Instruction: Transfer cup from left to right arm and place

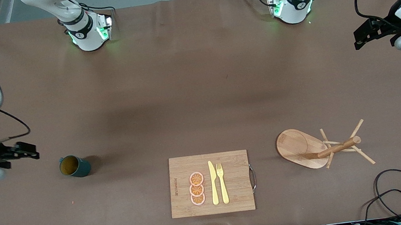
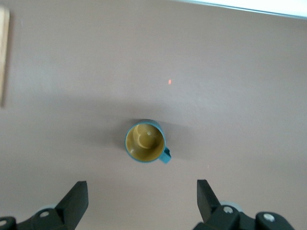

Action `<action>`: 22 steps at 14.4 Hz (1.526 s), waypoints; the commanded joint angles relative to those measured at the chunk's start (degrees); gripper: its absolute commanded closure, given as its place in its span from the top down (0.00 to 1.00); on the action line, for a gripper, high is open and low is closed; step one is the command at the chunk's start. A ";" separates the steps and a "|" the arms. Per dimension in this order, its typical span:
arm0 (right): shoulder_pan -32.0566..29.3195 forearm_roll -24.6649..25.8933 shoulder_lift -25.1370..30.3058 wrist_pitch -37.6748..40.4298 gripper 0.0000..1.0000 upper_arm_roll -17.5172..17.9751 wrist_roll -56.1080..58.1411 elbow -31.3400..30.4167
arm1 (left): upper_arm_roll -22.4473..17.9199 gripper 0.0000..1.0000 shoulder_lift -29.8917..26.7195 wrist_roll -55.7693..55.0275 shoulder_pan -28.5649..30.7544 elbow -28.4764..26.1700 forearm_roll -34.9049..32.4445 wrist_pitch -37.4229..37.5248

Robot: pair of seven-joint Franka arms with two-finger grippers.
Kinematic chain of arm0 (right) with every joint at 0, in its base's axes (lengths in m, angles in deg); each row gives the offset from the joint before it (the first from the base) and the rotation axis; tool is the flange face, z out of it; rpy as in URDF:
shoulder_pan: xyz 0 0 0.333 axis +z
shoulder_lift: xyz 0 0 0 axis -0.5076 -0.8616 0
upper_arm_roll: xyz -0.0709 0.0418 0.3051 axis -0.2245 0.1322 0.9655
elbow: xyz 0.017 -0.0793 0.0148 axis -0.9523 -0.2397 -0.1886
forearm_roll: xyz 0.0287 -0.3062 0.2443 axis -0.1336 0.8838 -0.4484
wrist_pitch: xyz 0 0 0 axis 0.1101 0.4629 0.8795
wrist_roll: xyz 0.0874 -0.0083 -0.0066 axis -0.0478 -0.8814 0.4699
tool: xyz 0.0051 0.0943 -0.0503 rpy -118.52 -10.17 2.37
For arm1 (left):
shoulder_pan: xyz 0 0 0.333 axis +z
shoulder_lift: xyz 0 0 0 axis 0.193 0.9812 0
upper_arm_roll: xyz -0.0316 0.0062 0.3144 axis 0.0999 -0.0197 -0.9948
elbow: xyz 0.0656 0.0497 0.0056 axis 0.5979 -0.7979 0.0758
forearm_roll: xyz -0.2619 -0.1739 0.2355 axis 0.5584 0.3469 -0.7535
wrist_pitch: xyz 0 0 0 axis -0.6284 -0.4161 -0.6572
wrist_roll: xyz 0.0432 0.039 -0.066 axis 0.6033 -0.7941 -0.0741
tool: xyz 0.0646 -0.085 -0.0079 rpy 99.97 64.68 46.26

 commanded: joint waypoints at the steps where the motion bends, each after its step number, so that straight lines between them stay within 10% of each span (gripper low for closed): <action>1: -0.16 0.14 7.73 3.76 1.00 -0.20 -9.73 -2.31 | 0.13 1.00 -0.56 0.90 0.34 0.05 0.42 0.47; 13: 0.46 6.47 27.07 8.35 1.00 0.85 -12.65 -13.90 | 0.22 1.00 -0.21 1.16 0.43 0.58 0.42 0.47; 22: 0.55 6.82 26.56 16.09 1.00 1.38 -12.48 -9.25 | 0.31 1.00 0.32 1.08 -0.01 1.89 -1.34 1.26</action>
